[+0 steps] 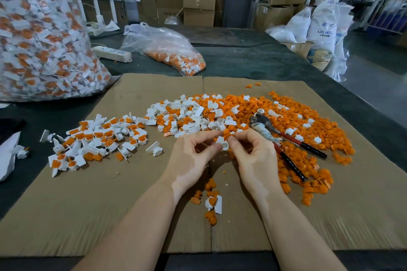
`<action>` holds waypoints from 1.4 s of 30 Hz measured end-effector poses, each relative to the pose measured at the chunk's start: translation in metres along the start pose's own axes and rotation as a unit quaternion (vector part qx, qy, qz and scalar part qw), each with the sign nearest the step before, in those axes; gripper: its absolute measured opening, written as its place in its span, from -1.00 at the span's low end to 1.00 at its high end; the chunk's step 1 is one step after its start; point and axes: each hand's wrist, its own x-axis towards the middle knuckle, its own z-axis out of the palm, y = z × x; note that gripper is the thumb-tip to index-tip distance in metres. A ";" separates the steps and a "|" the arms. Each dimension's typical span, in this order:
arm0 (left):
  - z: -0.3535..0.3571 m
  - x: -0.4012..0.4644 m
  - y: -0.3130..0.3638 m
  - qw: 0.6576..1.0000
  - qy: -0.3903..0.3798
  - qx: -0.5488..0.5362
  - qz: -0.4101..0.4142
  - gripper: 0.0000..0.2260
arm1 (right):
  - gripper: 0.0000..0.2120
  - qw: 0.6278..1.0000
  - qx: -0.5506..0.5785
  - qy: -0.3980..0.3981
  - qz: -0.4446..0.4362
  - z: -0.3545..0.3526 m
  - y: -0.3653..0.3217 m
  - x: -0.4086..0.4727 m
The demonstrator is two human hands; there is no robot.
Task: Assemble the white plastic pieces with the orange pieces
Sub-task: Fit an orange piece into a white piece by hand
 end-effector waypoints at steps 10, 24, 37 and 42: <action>-0.001 0.001 0.002 0.995 0.043 -0.056 -0.068 -0.90 | -0.89 0.996 -0.081 -0.013 -0.048 0.003 0.004 -0.004; 0.002 -0.001 0.003 0.997 0.048 0.031 -0.045 -0.92 | -0.84 0.993 -0.116 -0.016 -0.005 0.005 0.006 -0.005; 0.002 0.000 0.004 0.997 0.030 0.031 -0.062 -0.92 | -0.83 0.992 -0.123 -0.018 0.006 0.003 0.006 -0.004; 0.005 -0.002 0.003 0.997 0.018 0.068 -0.028 -0.91 | -0.82 0.989 -0.145 -0.014 0.002 0.004 0.005 -0.005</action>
